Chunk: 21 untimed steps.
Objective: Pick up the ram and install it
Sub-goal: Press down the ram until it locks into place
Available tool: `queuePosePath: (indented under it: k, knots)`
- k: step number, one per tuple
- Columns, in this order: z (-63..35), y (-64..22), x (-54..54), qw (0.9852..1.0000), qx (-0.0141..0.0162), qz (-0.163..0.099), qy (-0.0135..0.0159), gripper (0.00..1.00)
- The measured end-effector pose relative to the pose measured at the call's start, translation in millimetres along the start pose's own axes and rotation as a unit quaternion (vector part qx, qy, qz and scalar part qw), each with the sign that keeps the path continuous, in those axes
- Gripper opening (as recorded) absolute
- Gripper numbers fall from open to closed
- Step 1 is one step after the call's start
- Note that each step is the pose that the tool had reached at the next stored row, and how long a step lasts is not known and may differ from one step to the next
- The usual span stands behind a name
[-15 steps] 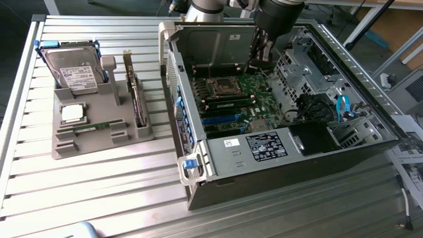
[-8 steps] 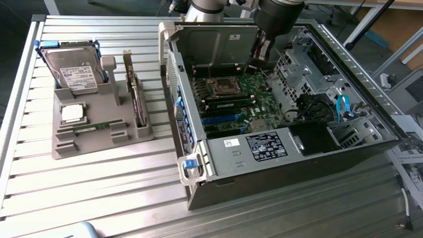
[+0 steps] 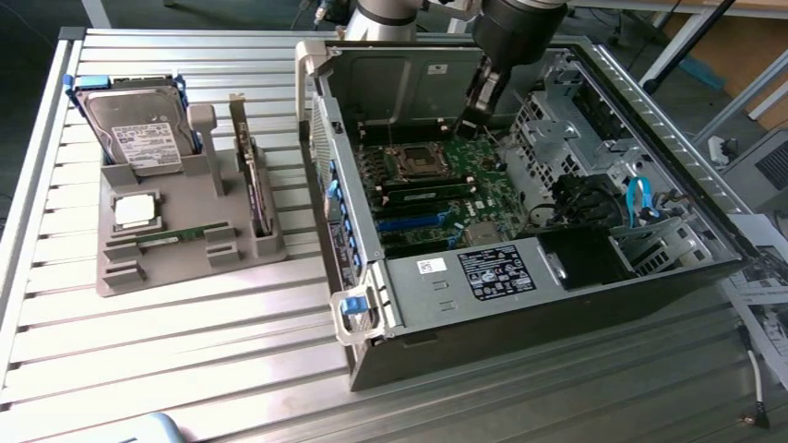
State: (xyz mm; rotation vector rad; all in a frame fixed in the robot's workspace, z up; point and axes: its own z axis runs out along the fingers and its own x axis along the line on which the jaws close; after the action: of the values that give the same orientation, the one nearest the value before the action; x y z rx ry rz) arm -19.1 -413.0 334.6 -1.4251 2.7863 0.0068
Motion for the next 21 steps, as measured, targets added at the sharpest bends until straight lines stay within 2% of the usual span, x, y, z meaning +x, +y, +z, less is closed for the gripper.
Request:
queuePosePath:
  k: [5, 9, 14, 21]
  knots:
    - [0.0, 0.0, 0.0, 0.9993, 0.0005, 0.038, 0.0001, 0.11]
    - [0.0, 0.0, 0.0, 0.9975, 0.0009, 0.071, 0.0001, 0.11]
    - [0.0, 0.0, 0.0, 0.9936, 0.0014, 0.113, 0.0002, 0.11]
    - [0.0, 0.0, 0.0, 0.9865, 0.0023, 0.164, 0.0005, 0.11]
